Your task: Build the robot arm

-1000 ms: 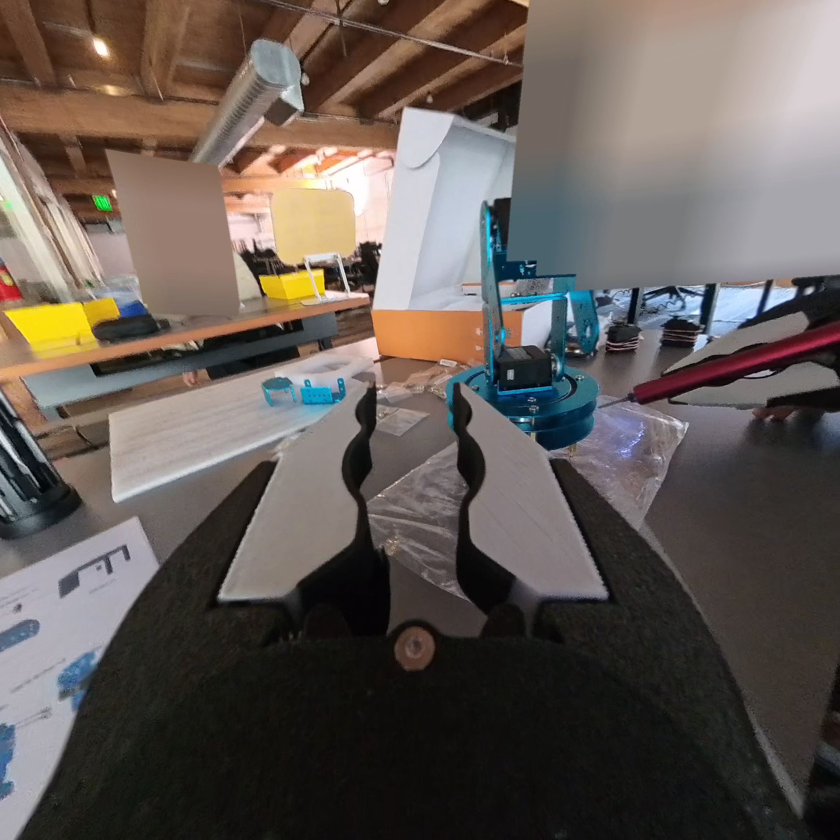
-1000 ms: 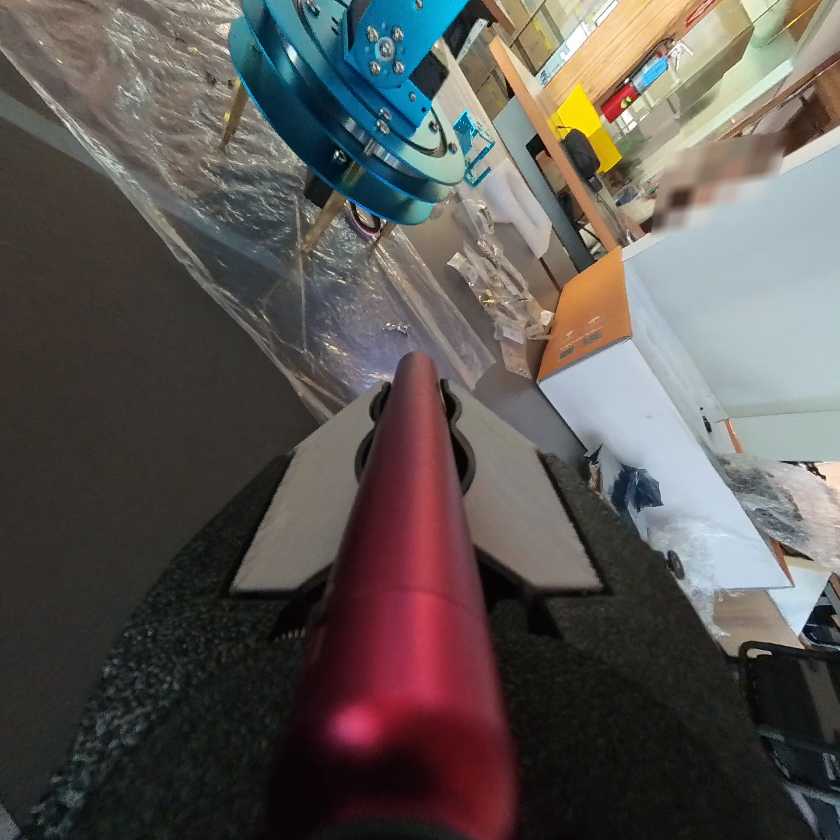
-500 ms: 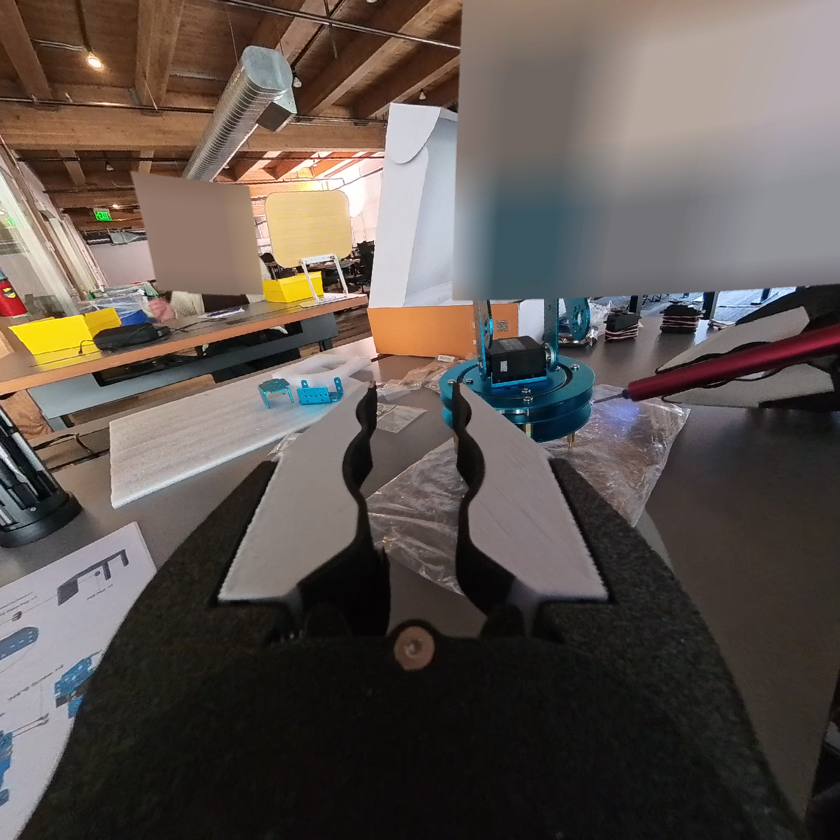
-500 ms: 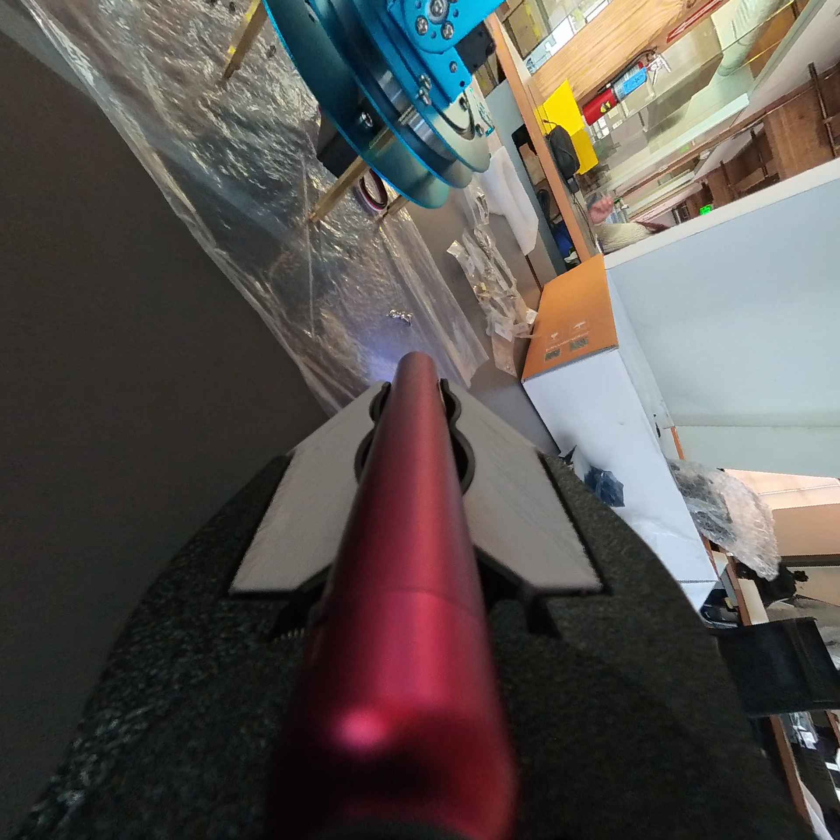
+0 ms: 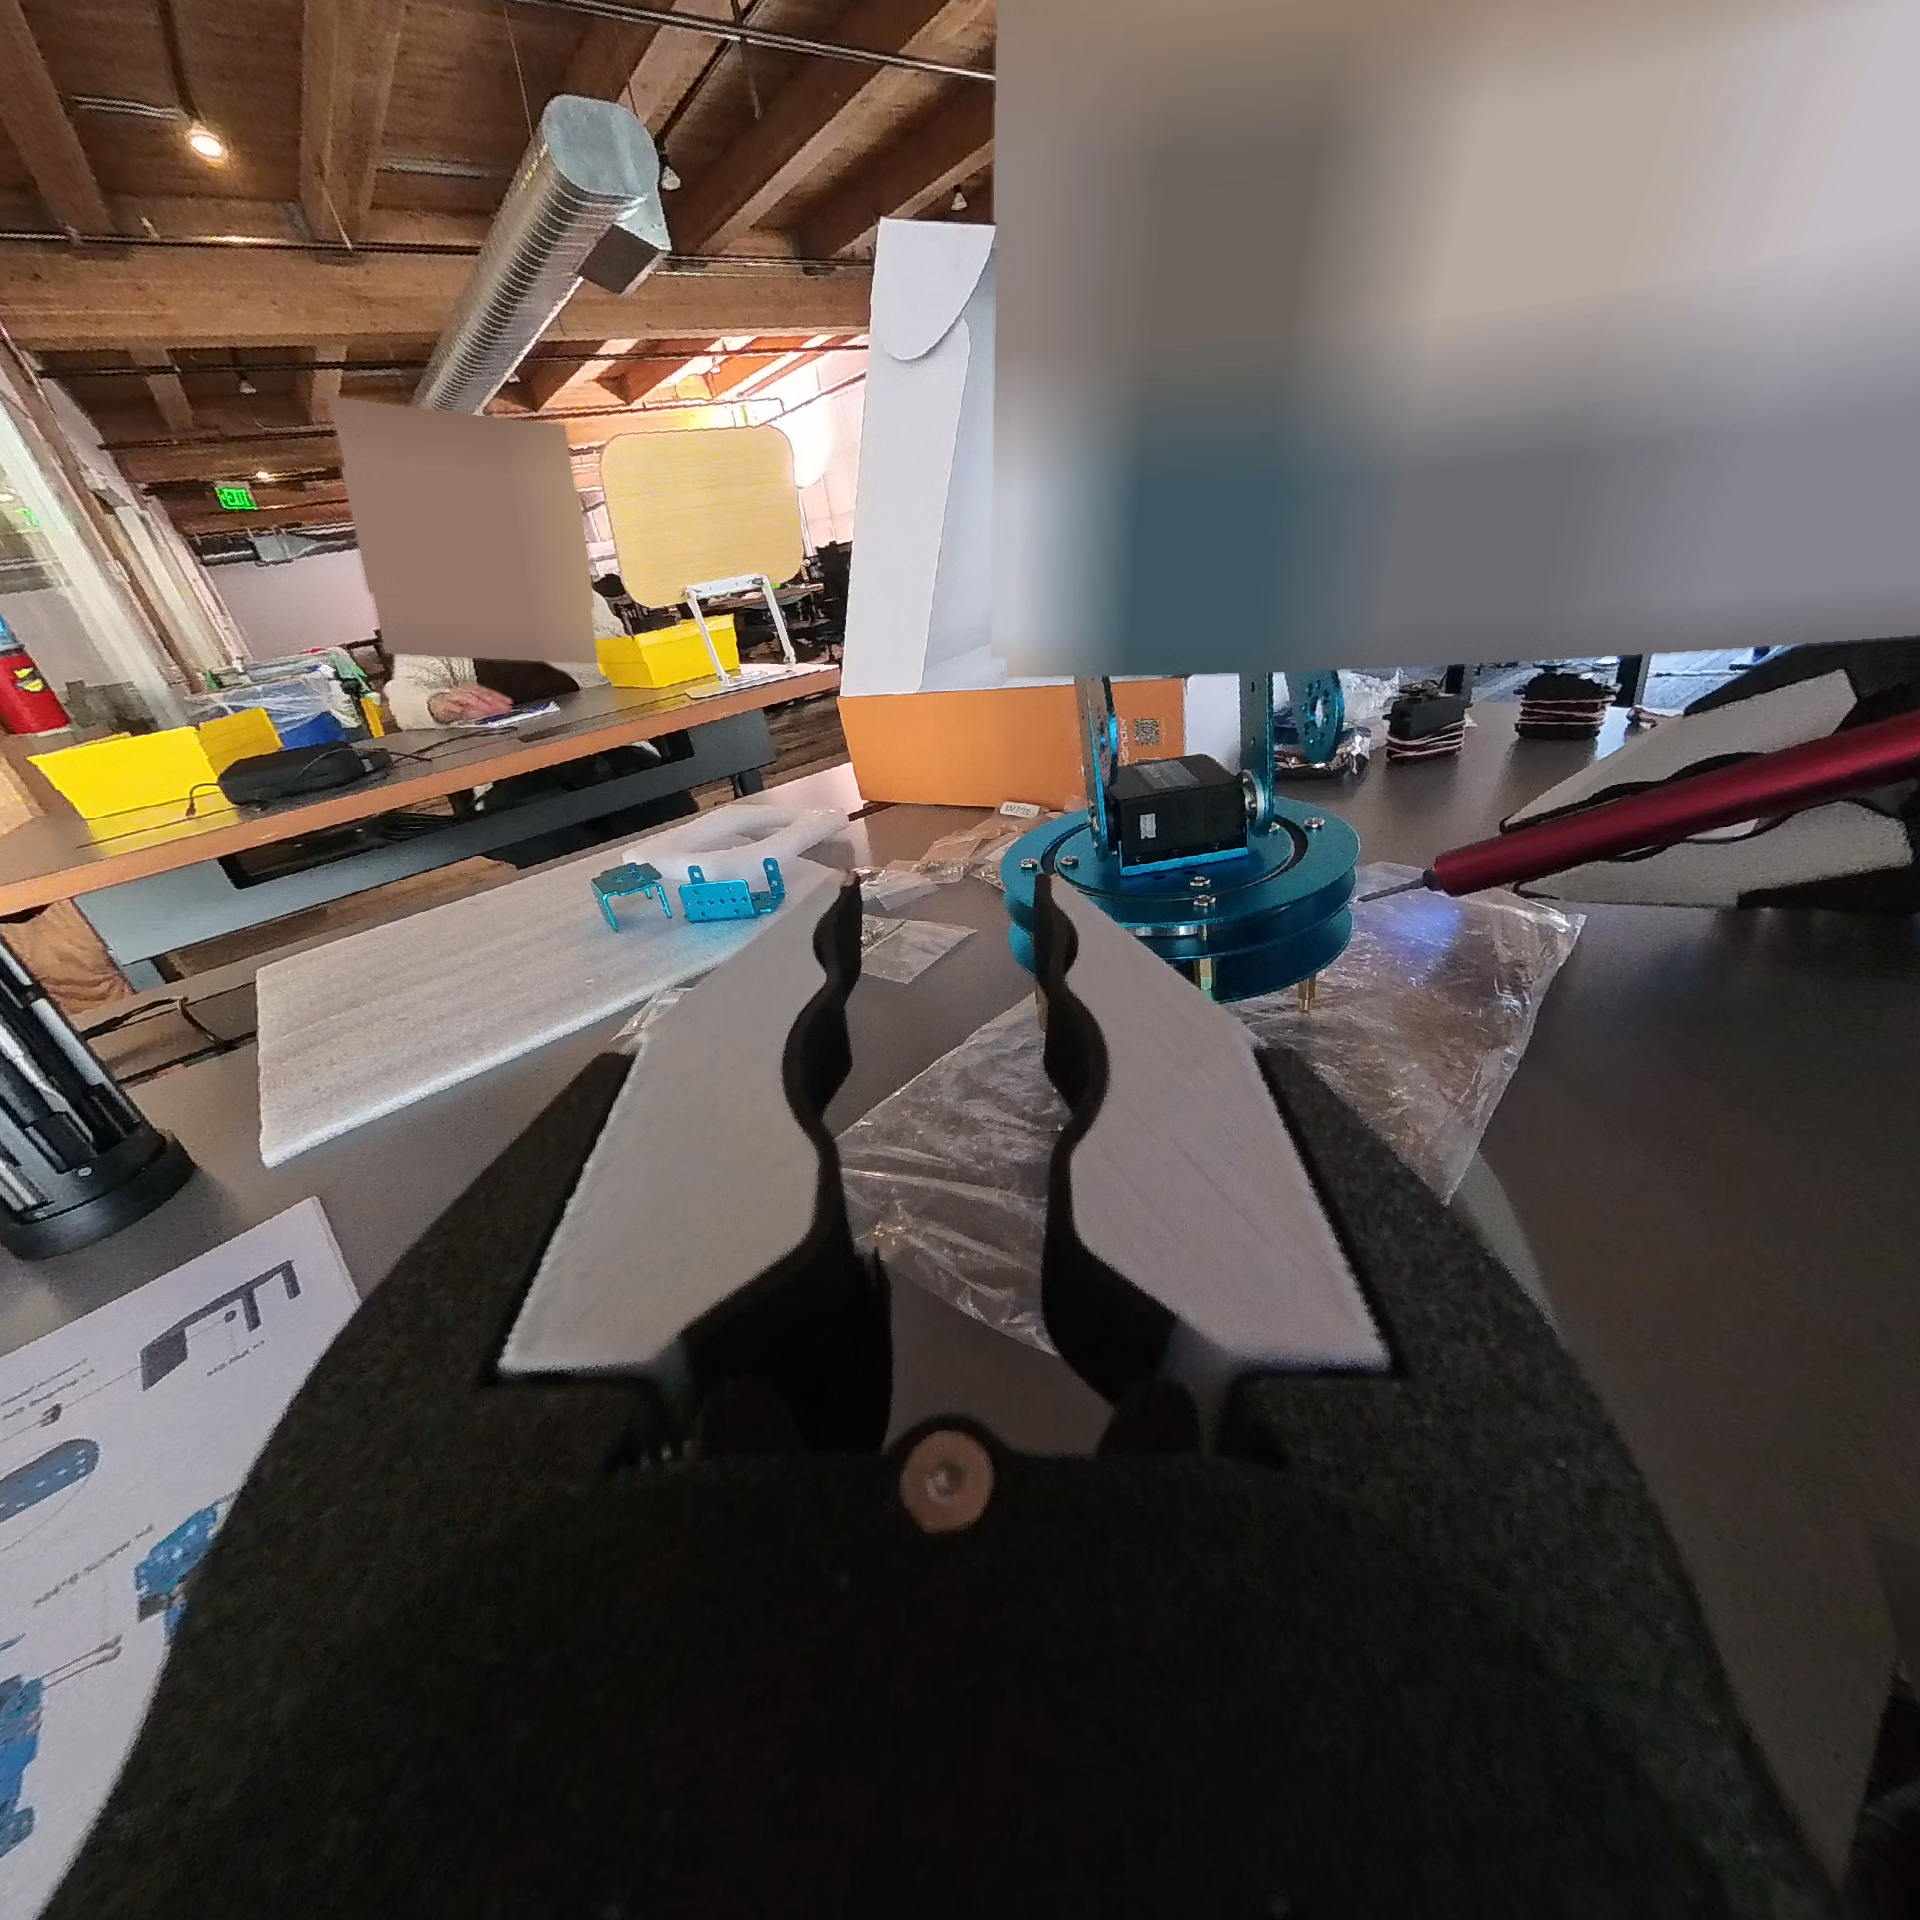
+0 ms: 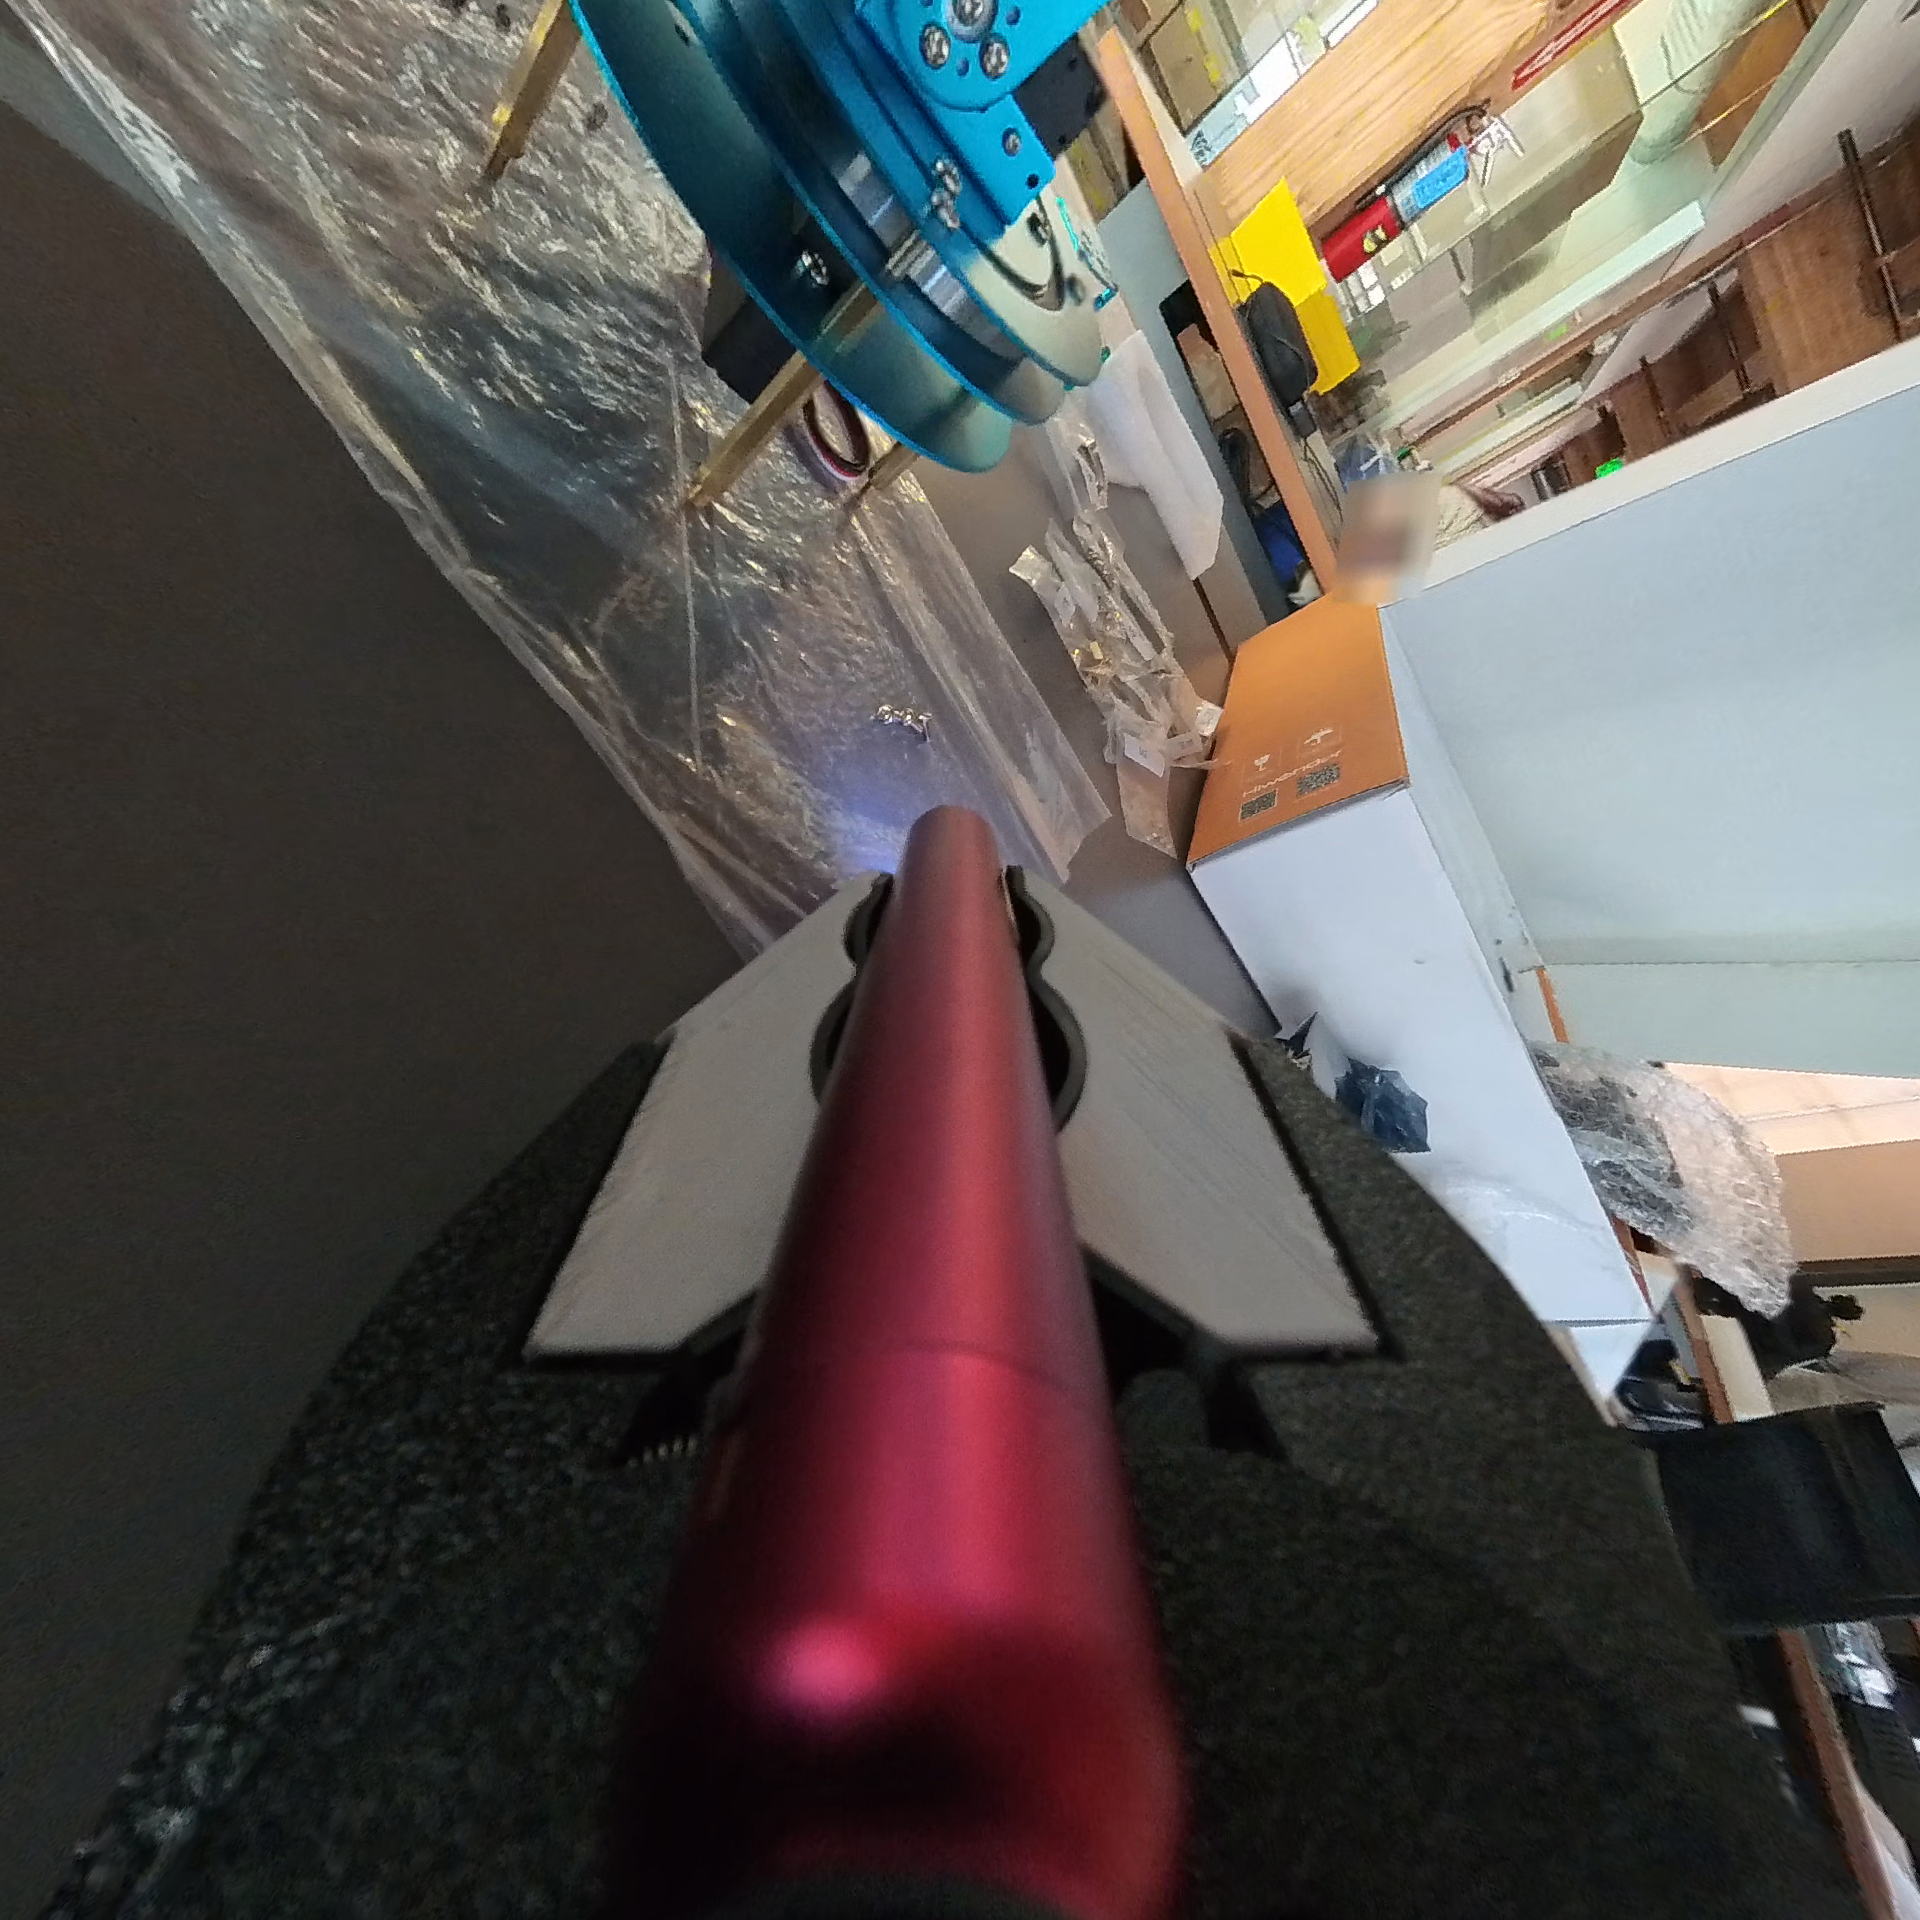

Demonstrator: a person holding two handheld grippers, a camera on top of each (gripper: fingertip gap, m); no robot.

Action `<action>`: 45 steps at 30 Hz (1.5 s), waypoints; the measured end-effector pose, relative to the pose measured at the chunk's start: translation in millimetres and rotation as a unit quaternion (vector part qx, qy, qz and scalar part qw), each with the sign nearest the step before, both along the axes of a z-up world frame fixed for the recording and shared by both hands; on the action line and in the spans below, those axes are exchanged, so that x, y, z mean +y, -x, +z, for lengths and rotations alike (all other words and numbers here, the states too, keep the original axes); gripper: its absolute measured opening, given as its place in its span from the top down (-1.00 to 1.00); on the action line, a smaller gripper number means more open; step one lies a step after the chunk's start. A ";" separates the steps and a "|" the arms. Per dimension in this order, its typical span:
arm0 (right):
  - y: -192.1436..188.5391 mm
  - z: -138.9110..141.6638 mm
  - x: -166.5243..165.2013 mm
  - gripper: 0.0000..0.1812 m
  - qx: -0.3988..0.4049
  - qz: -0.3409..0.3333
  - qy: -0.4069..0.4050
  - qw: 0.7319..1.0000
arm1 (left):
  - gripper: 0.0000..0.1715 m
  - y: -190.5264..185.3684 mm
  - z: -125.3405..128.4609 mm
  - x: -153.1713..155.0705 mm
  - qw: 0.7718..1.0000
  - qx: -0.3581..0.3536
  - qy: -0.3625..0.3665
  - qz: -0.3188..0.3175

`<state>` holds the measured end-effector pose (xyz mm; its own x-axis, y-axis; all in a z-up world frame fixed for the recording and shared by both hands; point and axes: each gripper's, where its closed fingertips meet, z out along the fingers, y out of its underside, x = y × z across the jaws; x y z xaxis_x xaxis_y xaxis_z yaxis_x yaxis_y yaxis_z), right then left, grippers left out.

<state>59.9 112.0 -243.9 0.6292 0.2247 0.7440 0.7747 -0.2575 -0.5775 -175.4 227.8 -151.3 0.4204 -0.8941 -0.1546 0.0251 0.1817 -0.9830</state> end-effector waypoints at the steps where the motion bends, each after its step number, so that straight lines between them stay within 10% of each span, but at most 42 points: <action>1: -0.1 0.7 -0.3 0.77 0.006 0.001 0.000 1.000 | 0.63 -0.2 -0.2 -0.2 1.000 0.001 -0.001 0.000; 15: -8.1 11.3 -25.2 0.77 0.233 0.036 0.085 0.968 | 0.63 -3.7 -2.0 -6.5 1.000 0.014 -0.026 0.000; 39: -1.5 18.4 -34.2 0.76 0.251 0.068 0.074 0.963 | 0.63 -11.9 -7.3 -14.3 0.997 0.045 -0.056 -0.003; 45: 10.1 44.1 -34.2 0.76 0.338 0.107 0.050 0.934 | 0.71 -52.9 -5.6 -67.8 0.983 0.116 -0.130 -0.058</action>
<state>49.9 77.8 -199.9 0.8804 0.4459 0.1615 0.2814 -0.2170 -0.9347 -122.5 160.0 -156.9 0.2449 -0.8518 -0.4632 -0.1592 0.4359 -0.8858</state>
